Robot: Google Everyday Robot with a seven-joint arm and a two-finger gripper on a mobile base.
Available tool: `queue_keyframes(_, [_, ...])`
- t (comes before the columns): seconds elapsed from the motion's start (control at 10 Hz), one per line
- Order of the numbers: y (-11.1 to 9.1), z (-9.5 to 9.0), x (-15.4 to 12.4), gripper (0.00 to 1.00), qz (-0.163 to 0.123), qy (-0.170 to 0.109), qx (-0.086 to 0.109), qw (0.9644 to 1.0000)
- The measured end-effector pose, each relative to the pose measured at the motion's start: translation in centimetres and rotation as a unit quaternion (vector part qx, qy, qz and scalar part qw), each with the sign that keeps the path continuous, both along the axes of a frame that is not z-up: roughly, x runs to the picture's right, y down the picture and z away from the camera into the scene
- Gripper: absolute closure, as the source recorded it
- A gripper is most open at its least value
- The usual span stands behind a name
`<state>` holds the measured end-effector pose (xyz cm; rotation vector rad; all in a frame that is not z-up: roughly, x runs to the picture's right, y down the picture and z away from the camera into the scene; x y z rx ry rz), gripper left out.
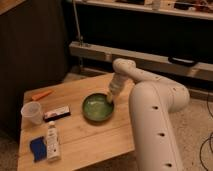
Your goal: Drag the ceramic bowl in a circle
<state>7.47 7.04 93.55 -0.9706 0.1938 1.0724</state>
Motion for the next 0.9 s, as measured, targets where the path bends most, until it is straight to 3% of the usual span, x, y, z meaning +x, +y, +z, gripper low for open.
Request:
queue_keyframes(0.2, [0.3,-0.8,4.4,1.0,0.02,0.012,0.005,0.9997])
queue_keyframes(0.4, [1.4,-2.5,6.4,1.0,0.019,0.007,0.015,0.9997])
queue_keyframes(0.9, [6.8,-8.3,5.9,1.0,-0.025,-0.029,0.029,0.9988])
